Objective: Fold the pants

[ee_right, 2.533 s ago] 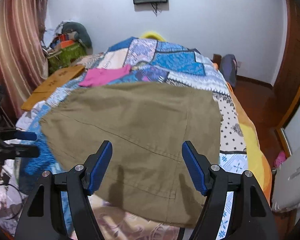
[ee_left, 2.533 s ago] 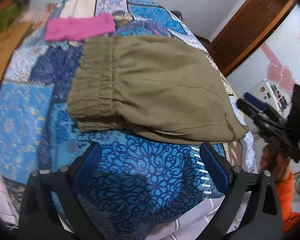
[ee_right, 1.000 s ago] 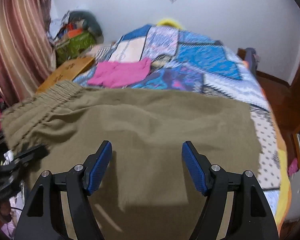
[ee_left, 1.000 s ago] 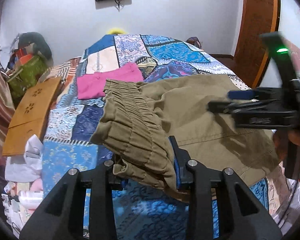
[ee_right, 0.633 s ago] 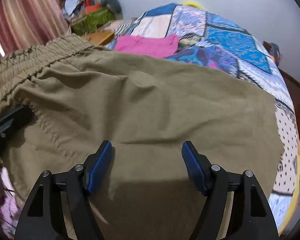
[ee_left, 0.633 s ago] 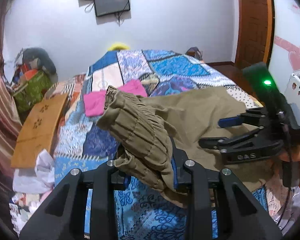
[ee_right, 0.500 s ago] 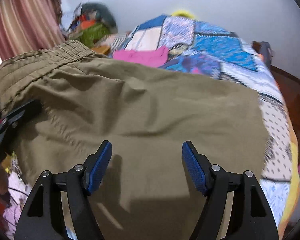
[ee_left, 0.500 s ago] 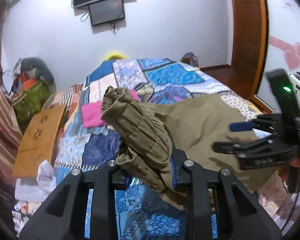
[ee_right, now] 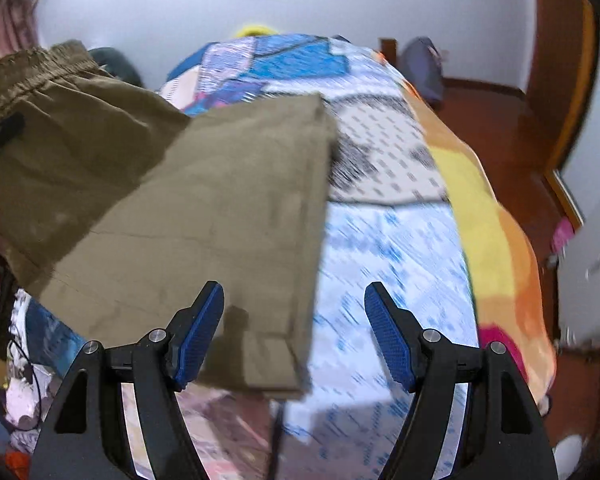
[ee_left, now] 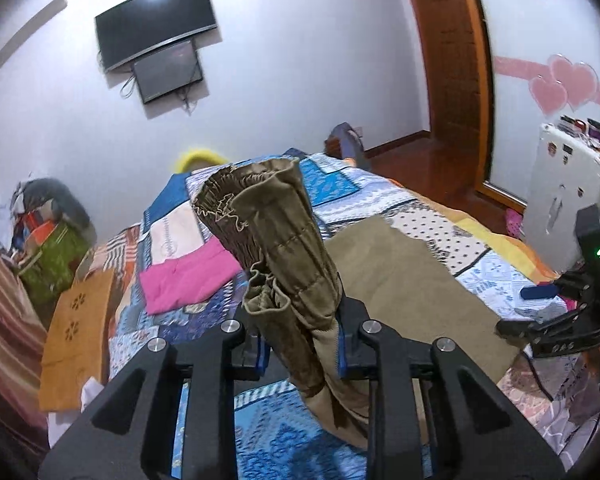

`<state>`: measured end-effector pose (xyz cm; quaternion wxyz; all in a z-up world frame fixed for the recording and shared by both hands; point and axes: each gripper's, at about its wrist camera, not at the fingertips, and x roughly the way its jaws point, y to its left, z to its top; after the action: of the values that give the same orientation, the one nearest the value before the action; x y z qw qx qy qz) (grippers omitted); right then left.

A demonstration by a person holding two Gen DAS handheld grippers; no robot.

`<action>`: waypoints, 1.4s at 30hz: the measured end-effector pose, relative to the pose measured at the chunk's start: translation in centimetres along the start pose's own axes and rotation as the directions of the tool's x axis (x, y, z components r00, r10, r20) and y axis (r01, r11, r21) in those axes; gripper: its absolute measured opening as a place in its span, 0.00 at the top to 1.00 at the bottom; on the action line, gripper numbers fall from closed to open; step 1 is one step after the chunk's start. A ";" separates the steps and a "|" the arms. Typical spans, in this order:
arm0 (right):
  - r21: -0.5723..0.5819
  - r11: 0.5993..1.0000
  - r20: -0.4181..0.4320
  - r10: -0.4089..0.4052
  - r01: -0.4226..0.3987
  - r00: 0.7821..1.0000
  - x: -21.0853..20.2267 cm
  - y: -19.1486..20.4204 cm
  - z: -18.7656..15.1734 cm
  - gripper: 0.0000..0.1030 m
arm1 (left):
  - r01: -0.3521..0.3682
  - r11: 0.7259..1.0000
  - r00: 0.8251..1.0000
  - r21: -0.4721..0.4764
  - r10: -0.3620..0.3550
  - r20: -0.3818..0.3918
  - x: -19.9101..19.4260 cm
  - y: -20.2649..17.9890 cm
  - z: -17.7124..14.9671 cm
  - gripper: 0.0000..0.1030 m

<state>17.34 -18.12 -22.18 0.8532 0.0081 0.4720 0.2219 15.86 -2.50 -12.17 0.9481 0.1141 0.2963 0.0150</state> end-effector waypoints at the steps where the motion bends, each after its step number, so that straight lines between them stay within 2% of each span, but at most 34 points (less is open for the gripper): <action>1: 0.006 1.000 -0.012 0.006 -0.006 1.000 0.6 -0.1 -0.3 0.32 | 0.008 1.000 1.000 0.004 -0.008 -0.002 0.1 -0.5 0.2 0.77; 8: 0.047 0.997 -0.013 0.054 -0.053 0.998 2.1 -0.7 -1.0 0.32 | 0.083 0.995 0.996 0.051 -0.082 -0.022 1.0 -4.3 1.4 0.79; 13: 0.043 0.997 -0.007 0.063 -0.062 0.998 2.1 -0.8 -1.3 0.32 | 0.168 0.984 0.983 0.057 -0.163 -0.080 2.9 -7.1 1.4 0.80; 17: 0.046 0.997 -0.002 0.066 -0.066 0.998 2.1 -0.9 -1.3 0.32 | 0.246 0.968 0.959 0.055 -0.234 -0.160 4.8 -9.3 0.8 0.80; 21: 0.049 0.997 0.002 0.064 -0.064 0.998 1.9 -1.0 -1.3 0.33 | 0.313 0.949 0.919 0.029 -0.295 -0.260 7.1 -10.7 -0.4 0.80; 26: 0.041 0.998 0.006 0.053 -0.053 0.999 1.3 -1.1 -1.4 0.32 | 0.374 0.927 0.871 -0.005 -0.353 -0.341 8.7 -11.6 -2.0 0.80; 33: 0.048 0.998 0.024 0.024 -0.026 0.999 0.1 -1.4 -1.5 0.32 | 0.380 0.925 0.868 0.005 -0.355 -0.348 8.0 -11.2 -2.0 0.78; 35: 0.055 0.998 0.039 0.014 -0.016 0.999 -0.5 -1.6 -1.5 0.32 | 0.390 0.921 0.864 -0.008 -0.369 -0.343 7.5 -10.8 -1.6 0.73; 37: 0.055 0.998 0.054 -0.004 0.001 0.999 -1.3 -1.7 -1.4 0.32 | 0.427 0.904 0.849 -0.036 -0.414 -0.328 6.6 -10.1 -1.3 0.52; 38: 0.055 0.998 0.061 -0.009 0.006 0.998 -1.7 -1.8 -1.4 0.32 | 0.452 0.890 0.838 -0.057 -0.446 -0.314 6.1 -9.8 -1.2 0.48; 39: 0.055 0.998 0.069 -0.016 0.012 0.997 -2.1 -1.9 -1.3 0.32 | 0.463 0.884 0.838 -0.071 -0.462 -0.290 5.4 -9.3 -0.9 0.45; 42: 0.056 0.998 0.097 -0.037 0.031 0.995 -3.3 -2.2 -0.9 0.32 | 0.435 0.898 0.864 -0.067 -0.438 -0.249 4.1 -8.2 -0.2 0.44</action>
<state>15.86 -21.58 -20.52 0.8784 0.0343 0.4357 0.1937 18.76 -10.07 -16.50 0.8807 0.0373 0.4350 -0.1838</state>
